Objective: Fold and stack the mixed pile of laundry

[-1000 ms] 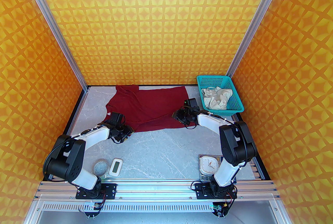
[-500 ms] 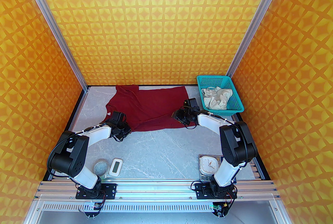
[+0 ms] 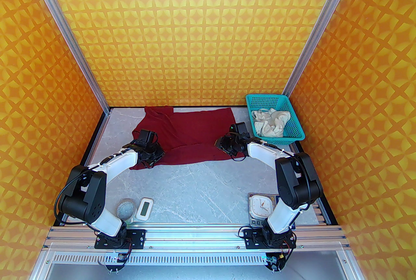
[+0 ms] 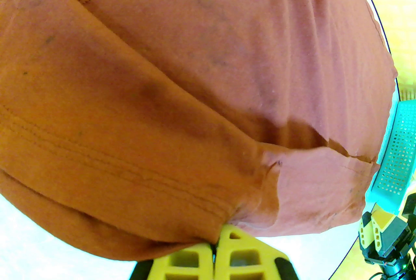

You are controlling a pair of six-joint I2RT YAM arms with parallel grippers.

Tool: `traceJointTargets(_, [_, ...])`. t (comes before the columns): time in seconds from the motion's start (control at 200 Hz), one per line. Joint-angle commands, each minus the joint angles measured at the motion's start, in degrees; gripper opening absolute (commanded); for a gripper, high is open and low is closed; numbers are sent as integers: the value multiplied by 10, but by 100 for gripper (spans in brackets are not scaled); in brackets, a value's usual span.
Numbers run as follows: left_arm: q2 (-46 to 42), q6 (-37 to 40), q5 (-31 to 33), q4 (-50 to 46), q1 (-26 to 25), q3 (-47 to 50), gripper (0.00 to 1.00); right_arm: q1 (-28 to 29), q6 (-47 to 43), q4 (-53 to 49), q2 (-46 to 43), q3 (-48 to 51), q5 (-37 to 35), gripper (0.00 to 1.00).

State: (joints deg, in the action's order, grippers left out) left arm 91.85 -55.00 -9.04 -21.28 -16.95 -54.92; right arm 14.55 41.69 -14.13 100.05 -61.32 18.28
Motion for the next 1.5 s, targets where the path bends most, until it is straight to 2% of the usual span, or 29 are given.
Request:
traceJointTargets(0.0, [-18,11,7,-20,-5,12,0,-2,-8,-7,-12,-3,8,41])
traceJointTargets(0.27, [33,56,14,-7,-1,-50,0,-1,-14,-14,-12,-7,6,41])
traceJointTargets(0.58, [110,121,37,-50,19,-158,0,-14,-39,-43,-18,-14,-18,41])
traceJointTargets(0.62, [121,131,45,-57,20,-168,10,-15,-41,-45,-17,-16,-18,41])
traceJointTargets(0.645, [127,138,48,-60,21,-173,12,-16,-42,-46,-17,-17,-19,41])
traceJointTargets(0.815, [171,171,60,-61,32,-208,10,-18,-47,-55,-12,-23,-19,41])
traceJointTargets(0.945, [186,178,55,-57,31,-228,17,-20,-52,-64,-13,-26,-24,42])
traceJointTargets(1.145, [220,217,55,-64,41,-277,14,-20,-48,-63,-12,-24,-17,41])
traceJointTargets(1.195, [234,227,55,-72,42,-293,18,-20,-50,-67,-13,-24,-18,42])
traceJointTargets(1.23, [244,237,54,-79,42,-306,25,-19,-51,-69,-13,-25,-19,42])
traceJointTargets(1.3, [261,254,54,-90,42,-327,29,-20,-54,-74,-16,-24,-21,42])
traceJointTargets(1.495, [276,276,54,-78,62,-348,29,-21,-68,-94,-24,-26,-32,42])
